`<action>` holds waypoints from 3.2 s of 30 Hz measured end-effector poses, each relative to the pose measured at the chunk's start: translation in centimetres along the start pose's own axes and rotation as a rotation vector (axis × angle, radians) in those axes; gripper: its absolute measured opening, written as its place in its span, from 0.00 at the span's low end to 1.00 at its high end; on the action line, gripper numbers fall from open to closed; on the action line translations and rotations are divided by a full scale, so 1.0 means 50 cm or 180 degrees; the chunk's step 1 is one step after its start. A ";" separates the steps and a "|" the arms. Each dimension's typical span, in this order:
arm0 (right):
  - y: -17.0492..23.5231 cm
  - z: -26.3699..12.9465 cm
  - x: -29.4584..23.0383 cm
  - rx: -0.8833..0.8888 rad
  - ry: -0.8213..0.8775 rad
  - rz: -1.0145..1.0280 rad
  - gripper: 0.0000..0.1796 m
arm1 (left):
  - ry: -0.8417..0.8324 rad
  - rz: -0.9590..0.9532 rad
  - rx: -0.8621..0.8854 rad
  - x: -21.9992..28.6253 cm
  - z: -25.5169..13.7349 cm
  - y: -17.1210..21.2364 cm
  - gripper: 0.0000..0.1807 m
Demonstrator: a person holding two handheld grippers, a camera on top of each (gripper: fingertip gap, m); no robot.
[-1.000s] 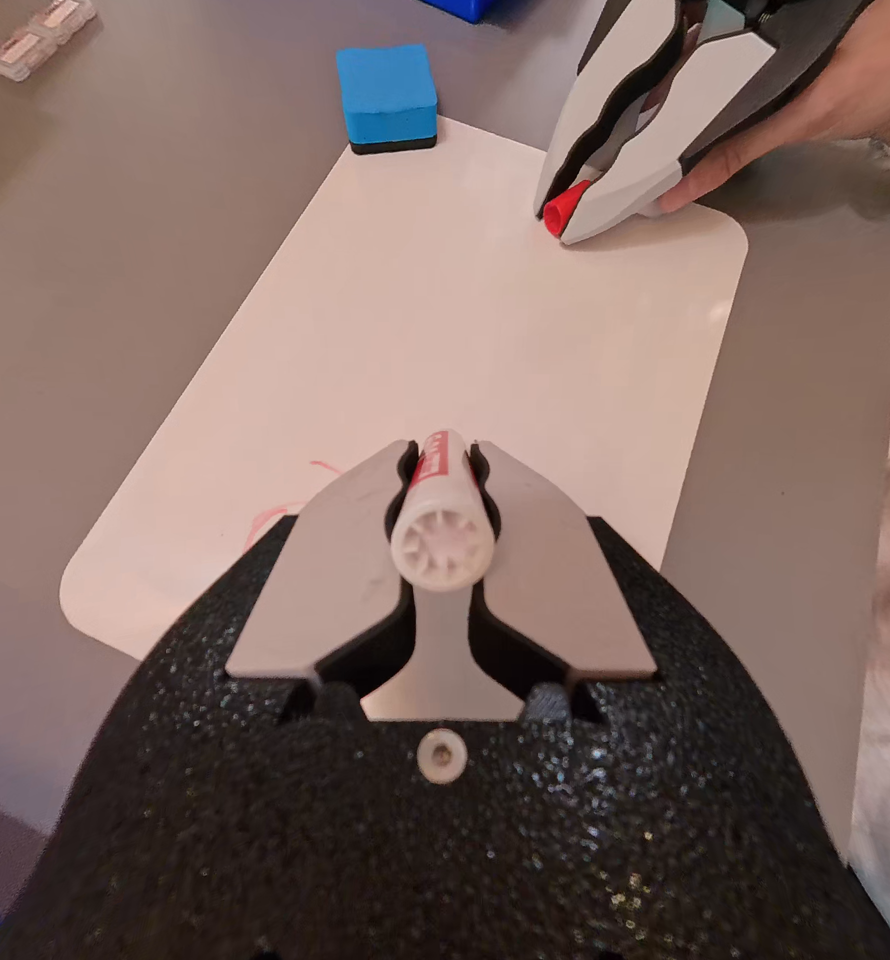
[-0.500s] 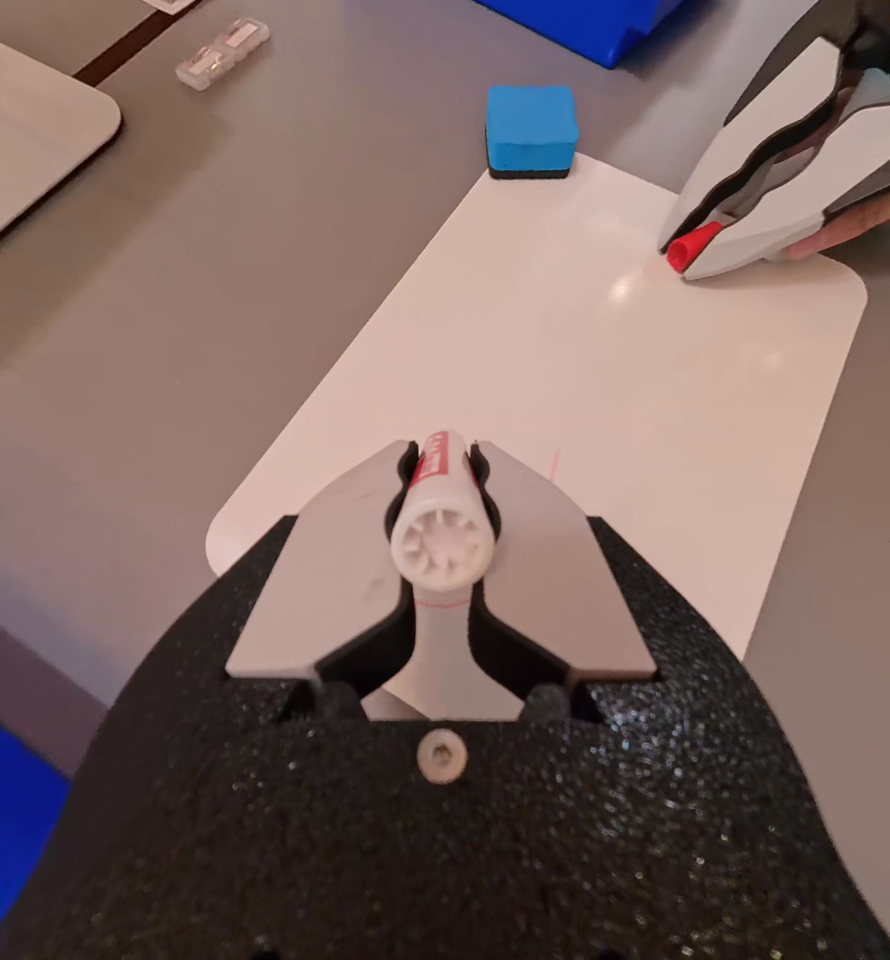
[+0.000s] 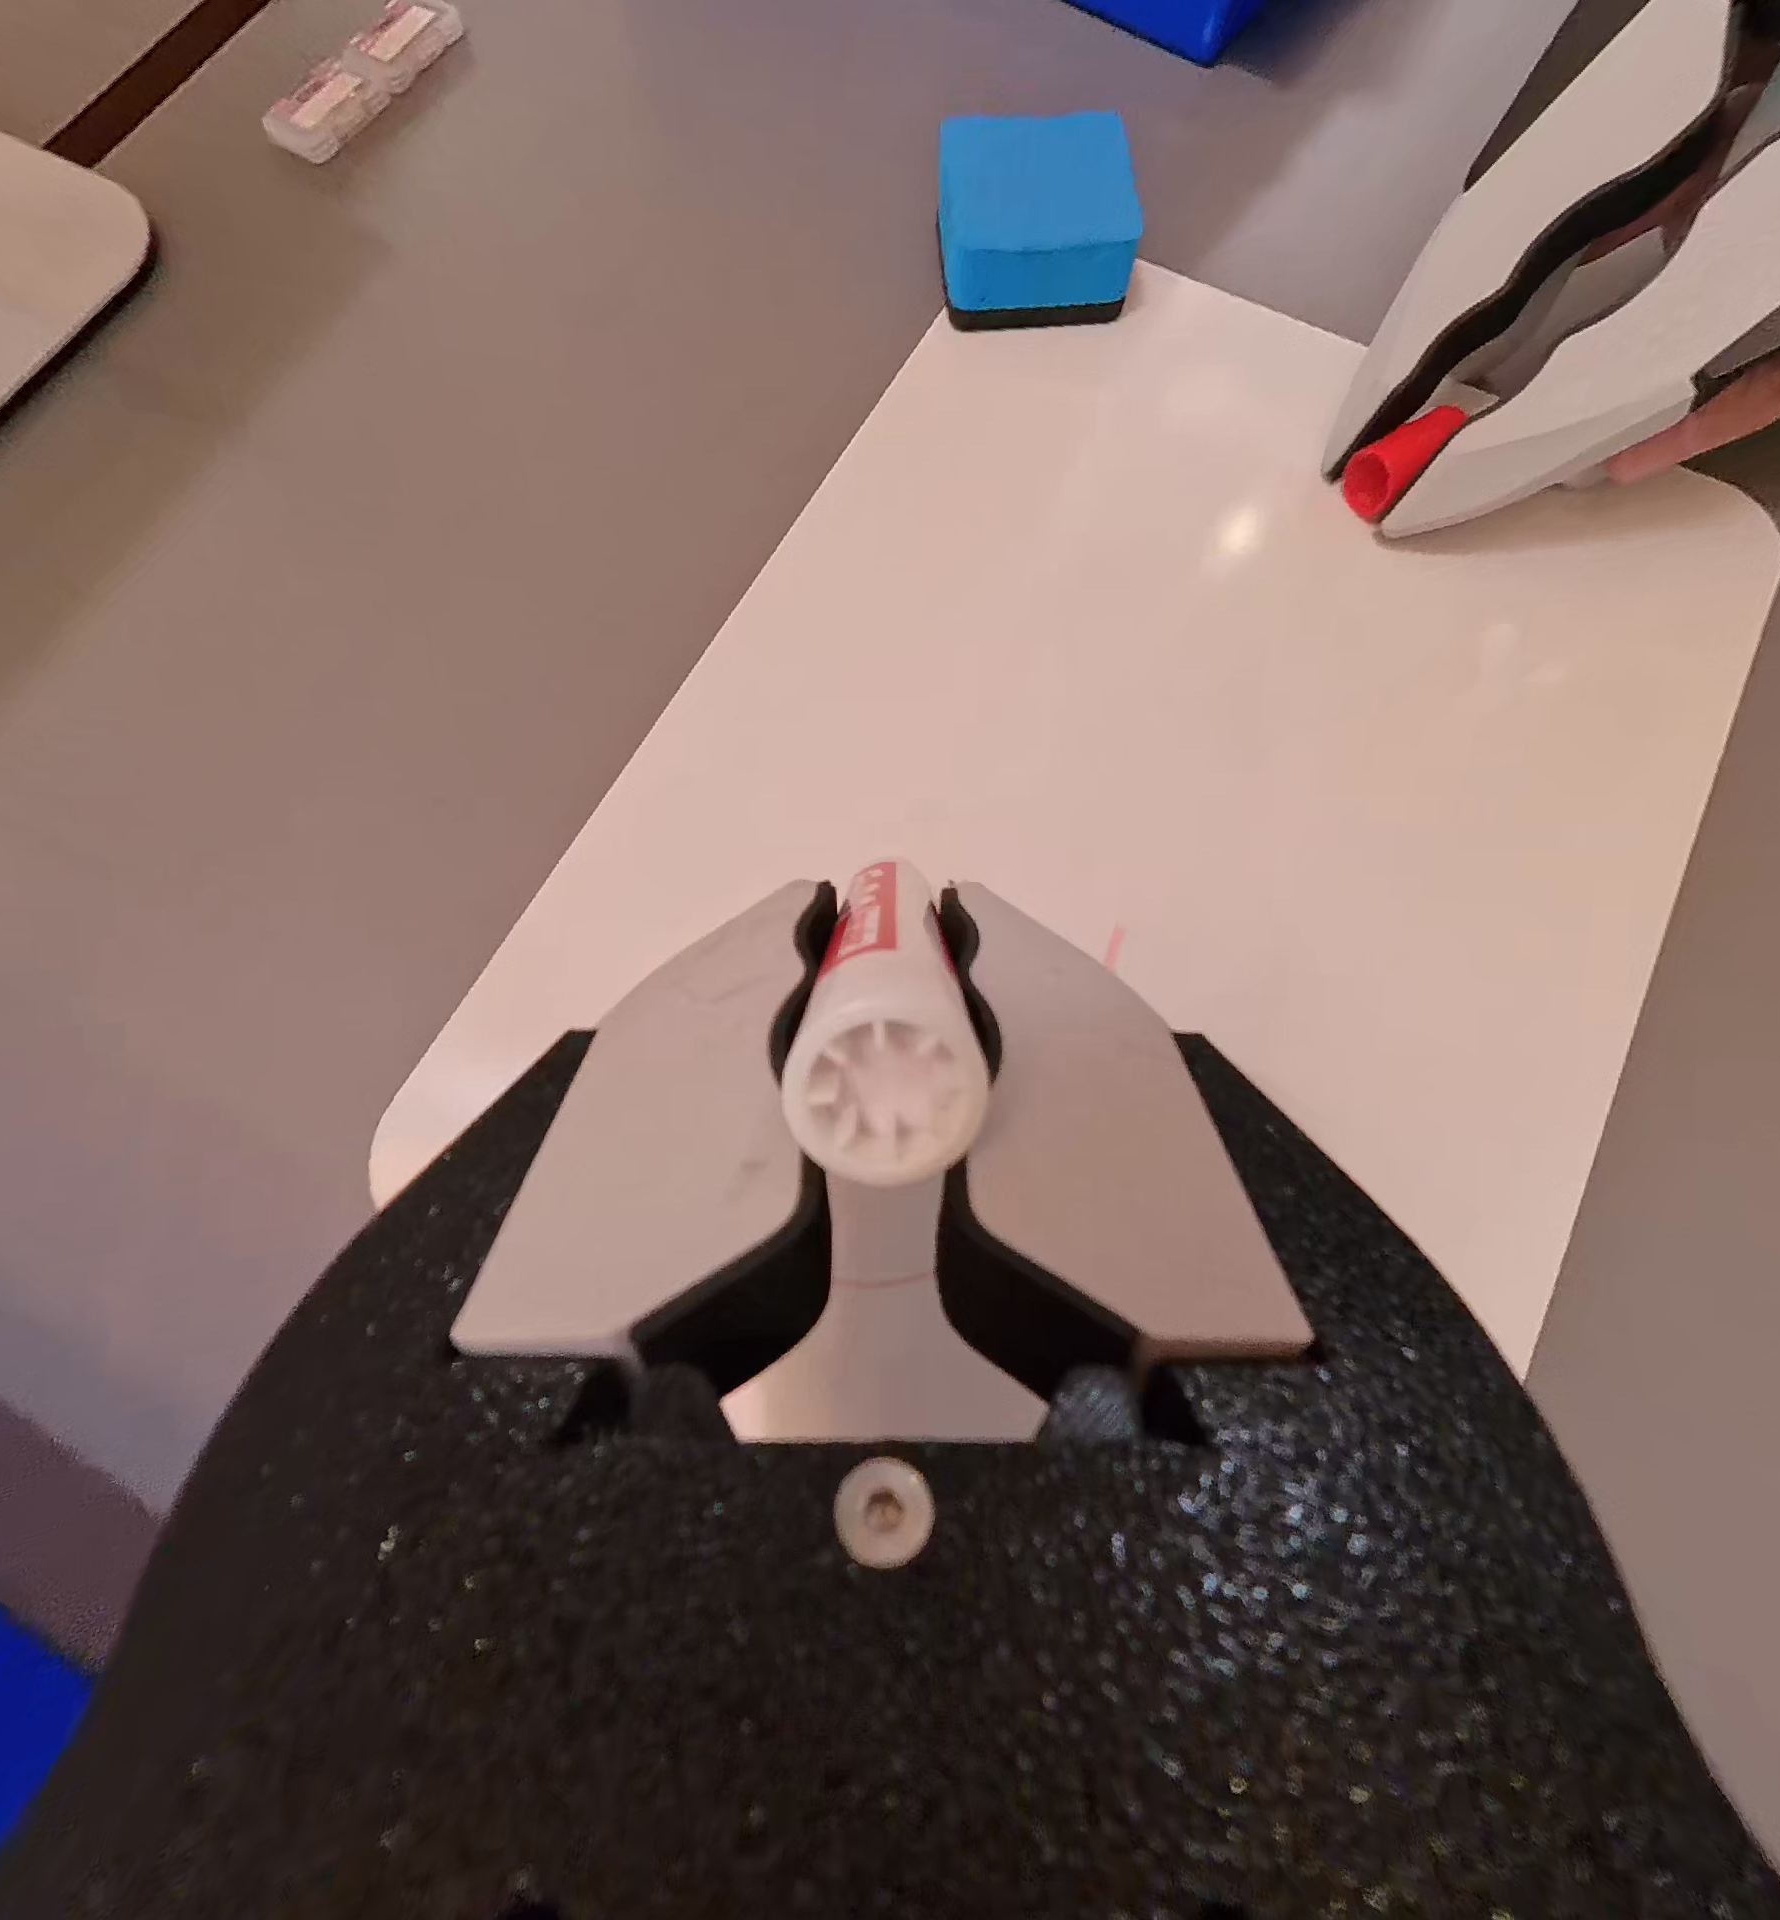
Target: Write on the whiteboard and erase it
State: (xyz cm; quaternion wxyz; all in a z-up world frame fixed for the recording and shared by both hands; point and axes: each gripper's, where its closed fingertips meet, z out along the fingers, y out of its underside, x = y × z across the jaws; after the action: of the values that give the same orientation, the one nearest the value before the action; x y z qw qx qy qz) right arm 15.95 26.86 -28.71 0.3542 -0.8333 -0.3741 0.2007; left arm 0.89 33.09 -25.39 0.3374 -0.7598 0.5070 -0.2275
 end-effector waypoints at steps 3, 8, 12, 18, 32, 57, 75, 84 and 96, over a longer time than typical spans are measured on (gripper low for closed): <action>0.000 0.000 0.000 0.0000 0.0000 -0.0001 0.10 | 0.0027 0.0047 0.0000 0.006 0.012 -0.010 0.11; 0.000 0.000 0.000 0.0000 0.0000 -0.0001 0.10 | 0.0079 0.0055 0.0009 0.012 0.018 -0.015 0.10; 0.000 0.000 0.000 -0.0001 0.0000 0.0000 0.10 | 0.0134 0.0067 -0.0011 0.027 0.011 -0.009 0.11; 0.000 0.000 0.000 -0.0001 0.0000 -0.0001 0.10 | 0.0195 0.0121 -0.0056 0.061 -0.003 0.003 0.11; 0.000 0.000 0.000 -0.0001 0.0000 -0.0001 0.10 | 0.0249 0.0058 0.0208 0.098 -0.025 -0.006 0.10; 0.005 -0.006 -0.002 -0.0002 -0.0039 -0.0020 0.10 | 0.0229 0.0297 -0.0205 0.090 0.059 -0.055 0.10; 0.006 -0.006 -0.002 -0.0002 -0.0049 -0.0028 0.10 | 0.0254 0.0173 0.0176 0.109 0.033 -0.077 0.11; 0.006 -0.006 -0.003 -0.0003 -0.0050 -0.0028 0.10 | 0.0319 0.0167 0.0059 0.096 0.065 -0.074 0.11; 0.006 -0.007 -0.003 -0.0003 -0.0053 -0.0032 0.10 | 0.0235 0.0189 -0.0045 0.084 0.069 -0.062 0.11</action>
State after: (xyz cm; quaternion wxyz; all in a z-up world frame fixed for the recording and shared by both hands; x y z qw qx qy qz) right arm 16.20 26.45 -28.70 0.3516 -0.8299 -0.3813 0.2057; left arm 6.77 30.96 -25.39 0.3198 -0.7379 0.5430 -0.2417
